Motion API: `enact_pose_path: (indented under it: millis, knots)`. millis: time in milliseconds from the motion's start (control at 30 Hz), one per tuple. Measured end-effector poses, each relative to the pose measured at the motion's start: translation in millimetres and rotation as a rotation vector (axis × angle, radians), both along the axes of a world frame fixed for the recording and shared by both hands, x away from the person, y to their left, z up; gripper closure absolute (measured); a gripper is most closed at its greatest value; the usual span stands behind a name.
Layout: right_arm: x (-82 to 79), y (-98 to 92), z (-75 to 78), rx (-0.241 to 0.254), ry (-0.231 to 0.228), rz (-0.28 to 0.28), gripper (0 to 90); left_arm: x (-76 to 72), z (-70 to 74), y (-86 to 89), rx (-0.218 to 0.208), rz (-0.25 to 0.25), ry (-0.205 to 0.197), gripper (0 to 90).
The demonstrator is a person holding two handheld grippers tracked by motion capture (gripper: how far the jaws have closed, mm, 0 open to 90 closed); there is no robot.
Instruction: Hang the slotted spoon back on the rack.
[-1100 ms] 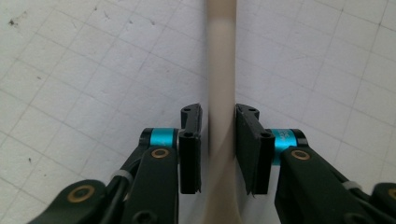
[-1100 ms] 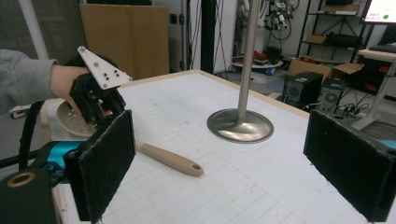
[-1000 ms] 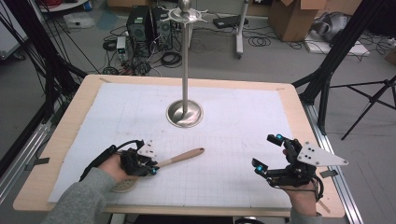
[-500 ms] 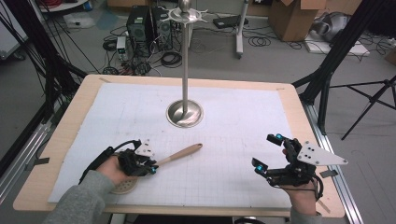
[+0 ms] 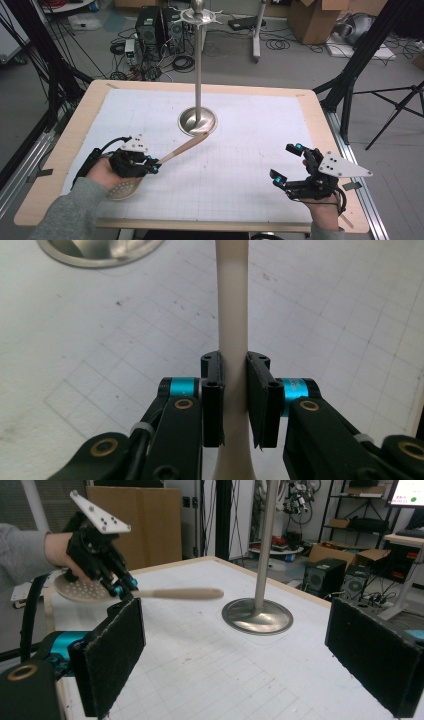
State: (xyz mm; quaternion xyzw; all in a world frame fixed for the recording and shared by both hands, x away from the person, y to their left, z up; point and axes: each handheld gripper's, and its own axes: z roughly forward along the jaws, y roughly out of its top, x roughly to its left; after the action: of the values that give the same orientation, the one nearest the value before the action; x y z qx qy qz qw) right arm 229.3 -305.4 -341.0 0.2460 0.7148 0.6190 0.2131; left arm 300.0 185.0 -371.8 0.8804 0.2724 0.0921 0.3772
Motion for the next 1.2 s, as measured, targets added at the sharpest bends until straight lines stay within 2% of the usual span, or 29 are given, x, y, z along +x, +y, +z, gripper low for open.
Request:
enact_pose_path:
  millis: [100, 133, 167, 200, 233, 400, 633, 667, 767, 867, 1200]
  knots:
    - [0.2, 0.1, -0.4, 0.003, 0.000, 0.001, 8.5, 2.3, 8.6, 4.5, -0.005, 0.005, -0.007, 77.9]
    - [0.1, -0.1, -0.3, 0.002, 0.000, -0.001, 8.5, 4.3, 15.4, 7.2, -0.016, 0.007, -0.005, 77.9]
    - [0.1, -0.1, -0.3, 0.002, 0.000, -0.001, 8.5, 4.3, 15.4, 7.2, -0.016, 0.007, -0.005, 77.9]
    - [0.0, -0.5, -0.4, 0.002, 0.002, -0.001, 8.5, 6.2, 22.6, 9.3, -0.013, 0.007, -0.014, 77.9]
    - [0.0, -0.5, -0.4, 0.002, 0.002, -0.001, 8.5, 6.2, 22.6, 9.3, -0.013, 0.007, -0.014, 77.9]
    - [-0.6, -2.2, 0.0, 0.006, 0.001, -0.002, 8.5, 9.4, 41.3, 13.9, -0.022, 0.001, -0.037, 77.9]
    - [-0.4, -4.3, -0.3, 0.012, -0.003, -0.006, 8.5, 12.7, 57.1, 20.7, -0.029, 0.011, -0.045, 77.9]
    - [-0.5, -4.6, -0.4, 0.015, -0.001, -0.006, 8.5, 14.3, 63.2, 23.9, -0.036, 0.004, -0.051, 77.9]
    - [-0.5, -5.0, -0.5, 0.014, 0.000, -0.006, 8.5, 15.5, 68.4, 26.5, -0.042, 0.006, -0.058, 77.9]
    - [-0.7, -5.3, -0.9, 0.018, 0.007, -0.008, 8.5, 19.7, 79.8, 33.3, -0.053, 0.008, -0.075, 77.9]
    - [-0.6, -5.7, -1.2, 0.018, 0.002, -0.002, 8.5, 27.3, 99.7, 42.5, -0.065, 0.018, -0.096, 77.9]
